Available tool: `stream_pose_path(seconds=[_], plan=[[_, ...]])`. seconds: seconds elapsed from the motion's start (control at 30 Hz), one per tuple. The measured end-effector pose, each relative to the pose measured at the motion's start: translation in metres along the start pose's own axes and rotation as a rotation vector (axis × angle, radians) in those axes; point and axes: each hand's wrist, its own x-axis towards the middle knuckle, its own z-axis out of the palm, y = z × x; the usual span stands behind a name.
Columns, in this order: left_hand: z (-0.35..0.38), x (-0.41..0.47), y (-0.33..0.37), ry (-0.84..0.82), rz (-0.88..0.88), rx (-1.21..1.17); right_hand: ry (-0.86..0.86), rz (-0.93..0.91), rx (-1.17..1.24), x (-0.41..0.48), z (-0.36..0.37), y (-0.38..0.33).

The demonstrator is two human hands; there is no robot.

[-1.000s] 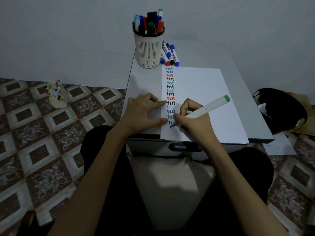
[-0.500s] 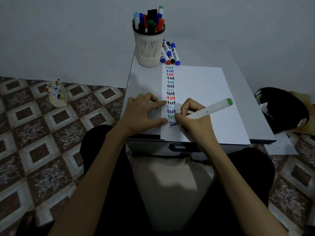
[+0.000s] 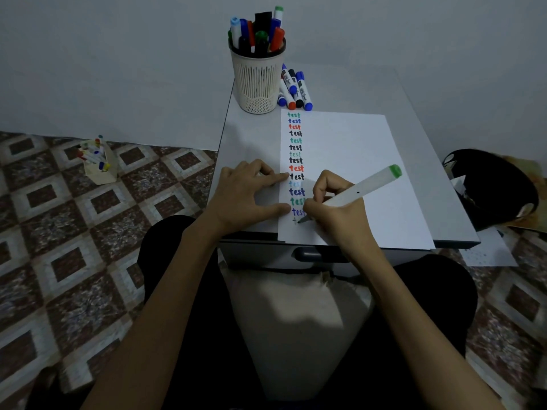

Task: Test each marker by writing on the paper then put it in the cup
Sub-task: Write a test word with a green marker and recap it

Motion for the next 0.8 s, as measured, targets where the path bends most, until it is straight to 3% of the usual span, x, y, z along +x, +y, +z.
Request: stream_pose_path(seconds=[0.33, 0.5, 0.8], plan=[[0.001, 0.0, -0.001, 0.011, 0.007, -0.008, 0.0, -0.009, -0.031, -0.0008, -0.0004, -0.0015], [0.001, -0.0001, -0.0007, 0.009, 0.011, -0.008, 0.096, -0.031, -0.027, -0.0013, -0.0004, 0.0007], [0.0, -0.0003, -0.0008, 0.006, 0.011, -0.017, 0.039, -0.009, -0.027, -0.0002, -0.0008, -0.0002]])
